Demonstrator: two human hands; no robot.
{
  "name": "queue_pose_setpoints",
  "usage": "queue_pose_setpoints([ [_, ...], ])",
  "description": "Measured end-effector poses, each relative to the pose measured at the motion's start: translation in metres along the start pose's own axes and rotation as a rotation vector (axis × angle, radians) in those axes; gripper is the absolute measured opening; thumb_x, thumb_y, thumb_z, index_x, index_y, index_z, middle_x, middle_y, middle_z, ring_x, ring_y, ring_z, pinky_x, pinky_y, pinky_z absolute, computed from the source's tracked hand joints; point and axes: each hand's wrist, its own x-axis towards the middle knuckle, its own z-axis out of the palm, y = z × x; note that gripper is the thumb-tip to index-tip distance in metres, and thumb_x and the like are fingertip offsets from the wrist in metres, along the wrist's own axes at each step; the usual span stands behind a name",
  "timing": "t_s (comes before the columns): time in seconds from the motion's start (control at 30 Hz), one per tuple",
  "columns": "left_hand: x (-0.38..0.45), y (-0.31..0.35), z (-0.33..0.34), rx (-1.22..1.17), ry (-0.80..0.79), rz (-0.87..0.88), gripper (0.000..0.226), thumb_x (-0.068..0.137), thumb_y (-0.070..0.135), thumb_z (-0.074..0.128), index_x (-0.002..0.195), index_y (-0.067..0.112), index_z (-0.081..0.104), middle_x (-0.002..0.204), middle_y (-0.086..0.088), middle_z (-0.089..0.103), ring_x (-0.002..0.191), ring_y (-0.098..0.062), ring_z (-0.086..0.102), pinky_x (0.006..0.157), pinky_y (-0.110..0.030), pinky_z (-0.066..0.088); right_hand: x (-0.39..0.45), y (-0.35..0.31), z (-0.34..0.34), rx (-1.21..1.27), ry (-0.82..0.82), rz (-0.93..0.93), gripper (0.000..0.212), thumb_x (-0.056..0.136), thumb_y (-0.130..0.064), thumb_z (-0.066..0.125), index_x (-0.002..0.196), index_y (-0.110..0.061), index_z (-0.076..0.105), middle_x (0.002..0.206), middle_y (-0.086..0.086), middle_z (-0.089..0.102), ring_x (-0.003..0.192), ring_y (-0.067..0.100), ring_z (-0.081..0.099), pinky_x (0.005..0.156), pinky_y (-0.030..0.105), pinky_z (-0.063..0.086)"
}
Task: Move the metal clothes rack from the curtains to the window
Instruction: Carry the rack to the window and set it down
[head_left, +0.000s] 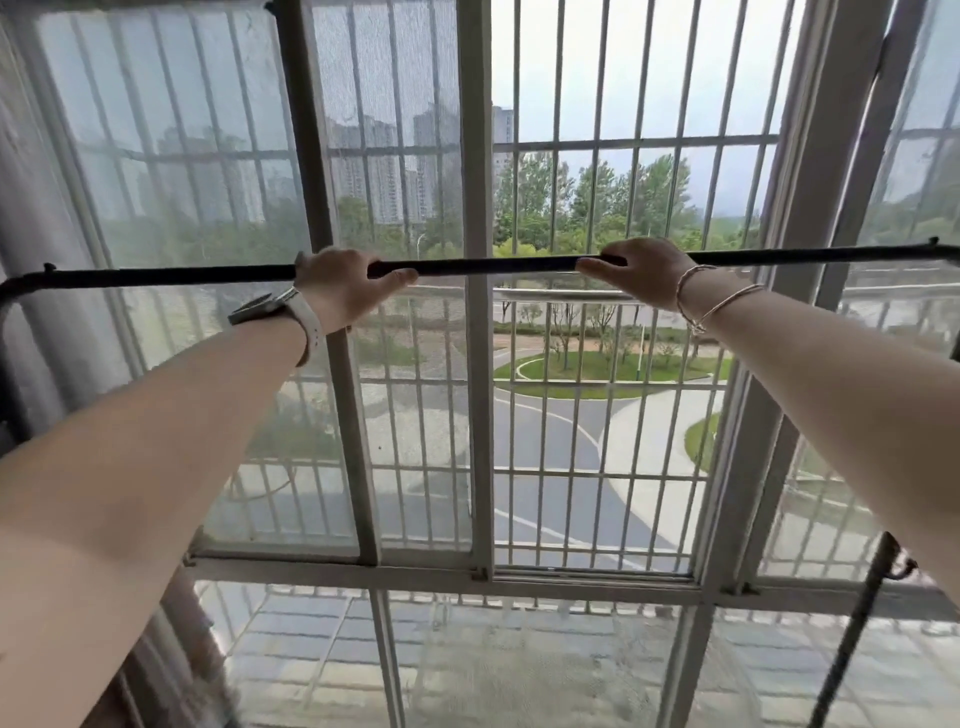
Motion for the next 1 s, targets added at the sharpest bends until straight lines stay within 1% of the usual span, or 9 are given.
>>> queue_pose_setpoints([
  [0.13,-0.013,-0.005,-0.002,-0.013,0.046,0.038,0.07,0.085,0.075,0.029,0.1,0.016,0.064,0.059,-0.003,0.052,0.075,-0.024,0.055,0.108,-0.059,0.026,-0.015,-0.011,-0.004,-0.075,-0.022,0.028,0.059,0.092,-0.062,0.032,0.087,-0.009,0.057,0.063,0.001,0.047,0.06,0.02,0.047,0.053,0.028,0.038],
  [0.2,-0.018,-0.008,-0.007,-0.046,0.053,0.033,0.063,0.085,0.074,0.031,0.092,0.02,0.061,0.061,-0.003,0.053,0.078,-0.026,0.055,0.109,-0.06,0.024,-0.021,-0.02,-0.009,-0.079,-0.035,0.033,0.064,0.092,-0.061,0.033,0.09,-0.004,0.059,0.062,0.0,0.046,0.057,0.019,0.043,0.051,0.027,0.036],
  [0.3,-0.028,-0.019,-0.016,-0.068,0.04,0.029,0.058,0.084,0.075,0.032,0.083,0.022,0.056,0.057,0.001,0.047,0.072,-0.023,0.049,0.107,-0.061,0.025,-0.027,-0.039,-0.01,-0.056,-0.047,0.042,0.063,0.092,-0.06,0.034,0.091,-0.002,0.06,0.062,-0.001,0.044,0.054,0.017,0.04,0.05,0.026,0.035],
  [0.4,-0.037,-0.039,-0.024,-0.058,0.046,0.01,0.072,0.082,0.078,0.03,0.086,0.013,0.062,0.055,-0.001,0.047,0.066,-0.022,0.049,0.107,-0.062,0.024,-0.031,-0.064,-0.009,-0.088,-0.039,0.039,0.058,0.092,-0.062,0.032,0.083,-0.01,0.057,0.061,-0.002,0.043,0.054,0.016,0.039,0.051,0.026,0.032],
  [0.5,-0.048,-0.051,-0.032,-0.079,0.012,0.002,0.069,0.078,0.083,0.027,0.076,0.019,0.053,0.055,-0.004,0.049,0.063,-0.021,0.053,0.112,-0.063,0.018,-0.036,-0.081,-0.011,-0.101,-0.046,0.043,0.055,0.093,-0.06,0.032,0.081,-0.012,0.055,0.06,-0.003,0.041,0.051,0.015,0.036,0.048,0.024,0.03],
  [0.63,-0.056,-0.053,-0.038,-0.057,0.028,-0.004,0.081,0.081,0.08,0.029,0.102,0.009,0.063,0.056,-0.001,0.049,0.074,-0.027,0.058,0.114,-0.062,0.015,-0.048,-0.094,-0.017,-0.099,-0.049,0.084,0.06,0.093,-0.06,0.033,0.09,-0.007,0.06,0.063,-0.003,0.042,0.051,0.014,0.036,0.048,0.025,0.031],
  [0.77,-0.065,-0.063,-0.046,-0.106,0.048,0.041,0.058,0.082,0.078,0.03,0.072,0.025,0.049,0.055,0.001,0.048,0.071,-0.024,0.054,0.113,-0.062,0.015,-0.06,-0.115,-0.02,-0.12,-0.047,0.111,0.061,0.093,-0.059,0.033,0.092,-0.004,0.06,0.061,-0.003,0.041,0.052,0.016,0.037,0.047,0.024,0.031],
  [0.83,-0.067,-0.072,-0.049,-0.135,0.029,0.046,0.054,0.082,0.077,0.032,0.073,0.026,0.046,0.056,0.002,0.047,0.072,-0.023,0.053,0.113,-0.061,0.014,-0.064,-0.126,-0.021,-0.13,-0.042,0.125,0.06,0.095,-0.056,0.033,0.093,-0.003,0.061,0.061,-0.003,0.04,0.052,0.016,0.037,0.047,0.024,0.03],
  [1.0,-0.069,-0.072,-0.049,-0.134,0.031,0.1,0.064,0.085,0.074,0.034,0.085,0.015,0.058,0.062,0.001,0.049,0.08,-0.027,0.058,0.111,-0.056,0.018,-0.08,-0.136,-0.027,-0.124,-0.026,0.166,0.059,0.097,-0.05,0.035,0.093,0.004,0.06,0.058,-0.002,0.037,0.048,0.013,0.032,0.046,0.024,0.026],
])
